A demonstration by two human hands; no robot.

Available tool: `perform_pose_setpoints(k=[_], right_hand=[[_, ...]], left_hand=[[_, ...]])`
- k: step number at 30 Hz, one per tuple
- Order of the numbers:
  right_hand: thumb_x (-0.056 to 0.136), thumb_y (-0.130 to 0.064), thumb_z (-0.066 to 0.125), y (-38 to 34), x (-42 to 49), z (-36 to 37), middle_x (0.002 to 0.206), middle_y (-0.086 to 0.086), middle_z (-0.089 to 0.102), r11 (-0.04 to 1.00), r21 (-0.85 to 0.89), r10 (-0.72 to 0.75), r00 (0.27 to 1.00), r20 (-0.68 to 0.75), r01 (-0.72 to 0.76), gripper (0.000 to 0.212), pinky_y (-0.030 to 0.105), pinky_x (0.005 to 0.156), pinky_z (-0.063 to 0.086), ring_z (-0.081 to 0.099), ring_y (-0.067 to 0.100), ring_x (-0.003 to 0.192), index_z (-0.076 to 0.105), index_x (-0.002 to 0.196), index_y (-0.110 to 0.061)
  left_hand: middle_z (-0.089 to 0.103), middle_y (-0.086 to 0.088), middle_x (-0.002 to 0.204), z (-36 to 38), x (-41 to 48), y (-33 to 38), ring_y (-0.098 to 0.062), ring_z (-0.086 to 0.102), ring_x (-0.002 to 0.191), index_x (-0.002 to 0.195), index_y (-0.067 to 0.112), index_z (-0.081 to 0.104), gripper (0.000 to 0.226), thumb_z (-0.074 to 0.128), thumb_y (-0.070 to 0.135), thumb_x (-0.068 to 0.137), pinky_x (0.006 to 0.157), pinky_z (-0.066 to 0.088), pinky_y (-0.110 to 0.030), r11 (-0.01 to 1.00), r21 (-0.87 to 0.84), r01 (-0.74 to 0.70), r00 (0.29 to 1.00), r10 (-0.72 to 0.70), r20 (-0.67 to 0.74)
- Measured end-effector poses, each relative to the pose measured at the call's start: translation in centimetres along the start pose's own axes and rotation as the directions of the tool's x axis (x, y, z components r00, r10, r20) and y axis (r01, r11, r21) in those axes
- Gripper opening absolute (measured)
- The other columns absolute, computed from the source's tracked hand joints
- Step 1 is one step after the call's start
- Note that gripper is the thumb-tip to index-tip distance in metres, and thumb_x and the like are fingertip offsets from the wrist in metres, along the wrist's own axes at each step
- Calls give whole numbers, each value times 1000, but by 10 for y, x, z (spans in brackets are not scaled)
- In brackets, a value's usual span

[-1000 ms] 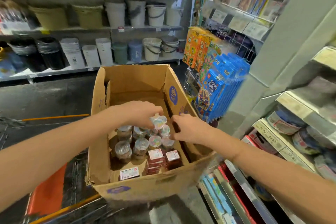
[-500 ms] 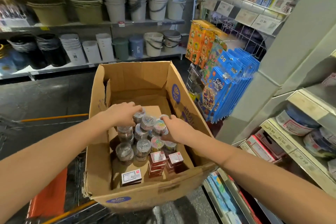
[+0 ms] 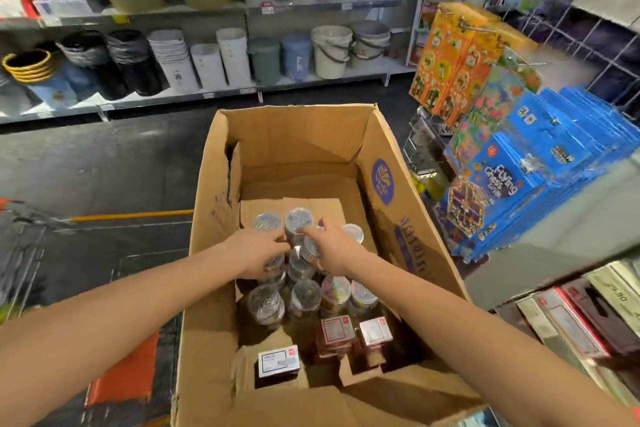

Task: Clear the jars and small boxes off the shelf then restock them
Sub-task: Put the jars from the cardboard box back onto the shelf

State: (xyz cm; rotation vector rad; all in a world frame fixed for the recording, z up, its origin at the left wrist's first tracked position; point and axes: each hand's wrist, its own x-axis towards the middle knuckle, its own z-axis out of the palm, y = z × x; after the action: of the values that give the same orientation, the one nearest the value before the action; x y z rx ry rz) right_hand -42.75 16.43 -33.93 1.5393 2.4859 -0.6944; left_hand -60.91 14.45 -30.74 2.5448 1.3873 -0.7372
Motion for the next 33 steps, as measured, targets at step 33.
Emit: perform_pose_setpoints(k=[33], right_hand=[[94,-19,49,-29,18,28,115,18,49,995,-70,63,995,-74,-68,24,37,68,43,59,38,95,51,117,-17]], left_hand=[[44,3,128,17,12,15,-21,53,107,130,24,49,57,71,21,78,78,50,-30,983,-173,59,998,-56,22]])
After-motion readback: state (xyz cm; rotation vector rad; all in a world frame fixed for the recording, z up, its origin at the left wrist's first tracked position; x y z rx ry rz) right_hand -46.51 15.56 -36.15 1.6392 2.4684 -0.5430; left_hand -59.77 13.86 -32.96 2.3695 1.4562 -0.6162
